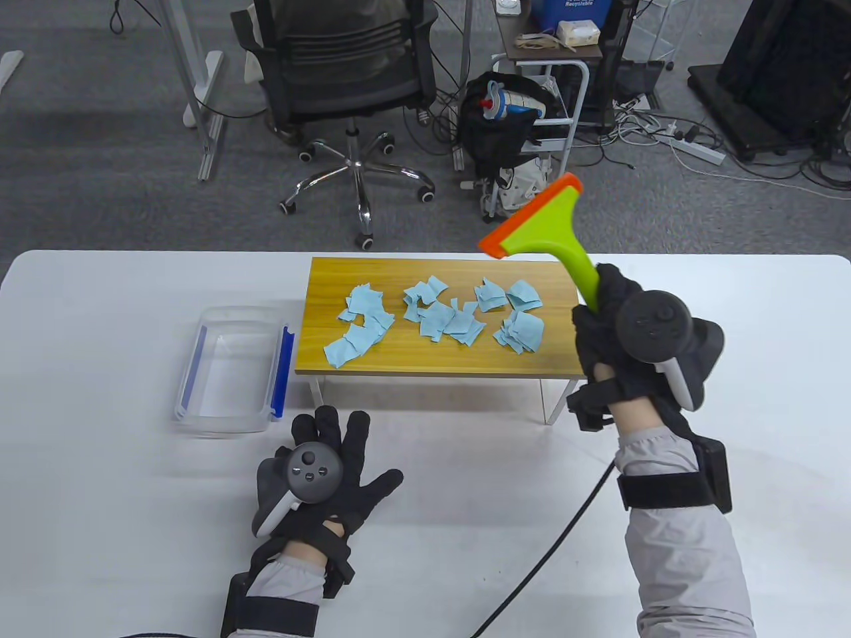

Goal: Scrape paper scraps from tabletop organizer into plastic storage box

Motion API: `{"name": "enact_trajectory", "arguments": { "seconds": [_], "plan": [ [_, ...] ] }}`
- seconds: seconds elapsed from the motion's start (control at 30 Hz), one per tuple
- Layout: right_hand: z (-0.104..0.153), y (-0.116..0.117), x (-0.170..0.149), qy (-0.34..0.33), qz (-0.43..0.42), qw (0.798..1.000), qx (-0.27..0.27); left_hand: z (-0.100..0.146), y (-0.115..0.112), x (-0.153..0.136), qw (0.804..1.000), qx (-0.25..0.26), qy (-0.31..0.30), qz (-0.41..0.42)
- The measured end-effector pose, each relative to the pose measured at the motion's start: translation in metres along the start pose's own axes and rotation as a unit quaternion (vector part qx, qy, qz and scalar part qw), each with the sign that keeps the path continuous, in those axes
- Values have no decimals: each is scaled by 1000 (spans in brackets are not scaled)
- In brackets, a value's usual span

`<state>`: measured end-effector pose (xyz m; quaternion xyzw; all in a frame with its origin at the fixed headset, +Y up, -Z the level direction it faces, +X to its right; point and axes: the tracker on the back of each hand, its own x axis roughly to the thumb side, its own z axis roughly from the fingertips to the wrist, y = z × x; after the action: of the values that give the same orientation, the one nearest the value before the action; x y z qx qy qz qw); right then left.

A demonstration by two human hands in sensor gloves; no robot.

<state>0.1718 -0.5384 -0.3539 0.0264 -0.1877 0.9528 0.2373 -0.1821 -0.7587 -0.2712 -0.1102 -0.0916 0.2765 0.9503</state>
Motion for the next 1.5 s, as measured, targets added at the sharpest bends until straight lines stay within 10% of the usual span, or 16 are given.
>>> {"name": "enact_trajectory", "arguments": {
  "seconds": [0.33, 0.7, 1.1, 1.27, 1.5],
  "plan": [
    [-28, 81, 124, -172, 121, 968, 139, 0, 0, 0, 1000, -3, 5, -6],
    [-42, 155, 162, -223, 241, 903, 278, 0, 2, 1, 1000, -3, 9, -5],
    [-71, 125, 120, -148, 365, 891, 226, -2, 2, 2, 1000, -6, 9, -7],
    [-77, 108, 123, -132, 307, 924, 186, -2, 1, 2, 1000, -9, 10, -7],
    [-72, 130, 131, -128, 322, 924, 163, -2, 2, 2, 1000, -7, 12, -7]
  ]
}}
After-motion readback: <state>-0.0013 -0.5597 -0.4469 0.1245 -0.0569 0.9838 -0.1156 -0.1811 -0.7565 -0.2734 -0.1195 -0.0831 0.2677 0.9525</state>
